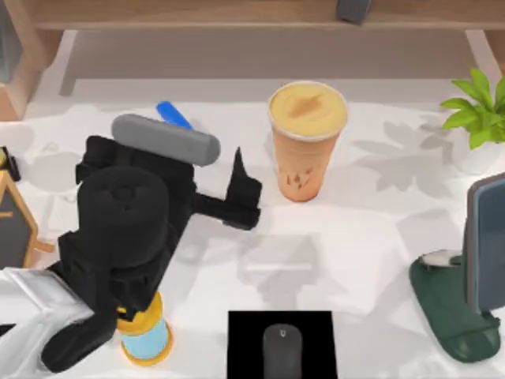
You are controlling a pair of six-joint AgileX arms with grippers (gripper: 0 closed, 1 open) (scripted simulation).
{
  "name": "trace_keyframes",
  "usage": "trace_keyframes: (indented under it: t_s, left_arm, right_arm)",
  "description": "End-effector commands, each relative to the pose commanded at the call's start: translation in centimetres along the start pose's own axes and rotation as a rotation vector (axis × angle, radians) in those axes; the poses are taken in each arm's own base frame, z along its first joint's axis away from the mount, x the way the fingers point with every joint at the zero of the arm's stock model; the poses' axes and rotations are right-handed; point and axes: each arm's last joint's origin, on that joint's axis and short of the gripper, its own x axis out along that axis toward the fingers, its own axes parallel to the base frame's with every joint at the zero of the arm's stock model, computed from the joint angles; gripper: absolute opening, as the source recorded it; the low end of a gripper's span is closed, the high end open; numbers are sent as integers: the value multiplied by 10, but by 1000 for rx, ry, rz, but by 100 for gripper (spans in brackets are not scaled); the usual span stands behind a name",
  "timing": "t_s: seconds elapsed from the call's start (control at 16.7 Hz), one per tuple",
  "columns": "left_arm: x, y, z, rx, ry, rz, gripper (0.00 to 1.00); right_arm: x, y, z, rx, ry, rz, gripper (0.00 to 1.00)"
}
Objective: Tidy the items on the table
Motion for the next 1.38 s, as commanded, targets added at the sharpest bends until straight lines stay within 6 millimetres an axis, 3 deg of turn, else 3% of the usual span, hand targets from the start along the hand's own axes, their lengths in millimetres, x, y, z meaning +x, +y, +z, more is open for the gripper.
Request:
trace_keyframes:
  t_s: [0.3,0.54,0.84,1.26,1.38]
  left_arm:
    - [45,-86,-38,34,-23,23,100]
    - [74,-130,-67,-17,-95,104,100]
    - [104,-147,-76,-127,-191,221,100]
    - [107,-148,-75,-140,-202,232,100]
    - [117,-145,-73,-142,-203,236,100]
  right_arm:
    - [0,0,0,0,0,0,100]
    - [0,0,0,0,0,0,100]
    - [0,0,0,0,0,0,100]
    - [0,0,0,0,0,0,100]
    - [0,0,0,0,0,0,100]
